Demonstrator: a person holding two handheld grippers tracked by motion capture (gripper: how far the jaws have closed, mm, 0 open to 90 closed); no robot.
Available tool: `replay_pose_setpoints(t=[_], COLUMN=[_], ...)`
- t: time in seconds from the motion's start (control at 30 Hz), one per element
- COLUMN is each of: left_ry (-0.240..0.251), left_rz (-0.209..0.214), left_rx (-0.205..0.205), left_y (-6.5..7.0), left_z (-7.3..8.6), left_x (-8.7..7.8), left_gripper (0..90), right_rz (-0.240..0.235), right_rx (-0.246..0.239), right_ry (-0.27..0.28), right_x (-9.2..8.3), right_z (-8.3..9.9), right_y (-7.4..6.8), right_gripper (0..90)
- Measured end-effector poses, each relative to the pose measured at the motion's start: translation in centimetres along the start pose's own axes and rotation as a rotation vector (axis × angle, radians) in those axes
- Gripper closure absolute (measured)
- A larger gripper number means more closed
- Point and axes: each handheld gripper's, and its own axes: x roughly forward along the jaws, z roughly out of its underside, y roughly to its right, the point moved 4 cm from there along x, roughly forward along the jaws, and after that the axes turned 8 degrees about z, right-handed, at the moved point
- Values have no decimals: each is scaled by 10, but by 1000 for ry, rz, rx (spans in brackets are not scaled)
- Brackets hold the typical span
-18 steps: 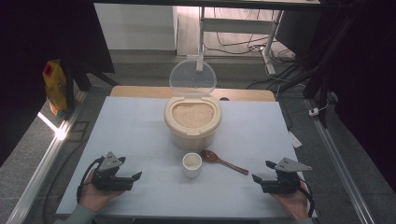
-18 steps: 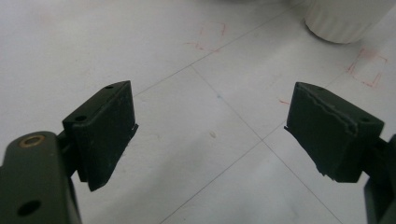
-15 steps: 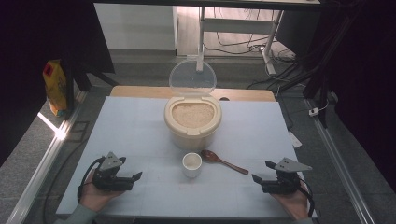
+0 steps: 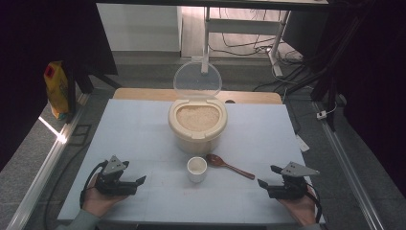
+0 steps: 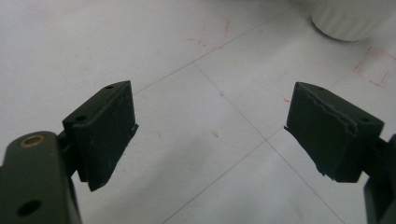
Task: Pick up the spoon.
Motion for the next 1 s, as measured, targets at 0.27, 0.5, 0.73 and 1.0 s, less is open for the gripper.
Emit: replay_pose_setpoints(t=[0.27,0.5,0.73,1.0], left_ry=[-2,-3,-8,-15], left_rz=[-2,-6,-8,-7], left_rx=[3,1,-1,1], left_y=[0,0,-1,-1], left_z=[-1,0,1,2], left_x=[1,0,1,2], left_gripper=[153,152,149,146], right_rz=[-7,-21,-49,-79], right_rx=[-14,-64,-81,-91], right_ry=[-12,-27,-50,-92], right_x=[-2,-3,1,12], right_z=[-12,-29,-38,-49], right_y=[-1,-10,-15,-20], right_gripper=[244,248,252,256])
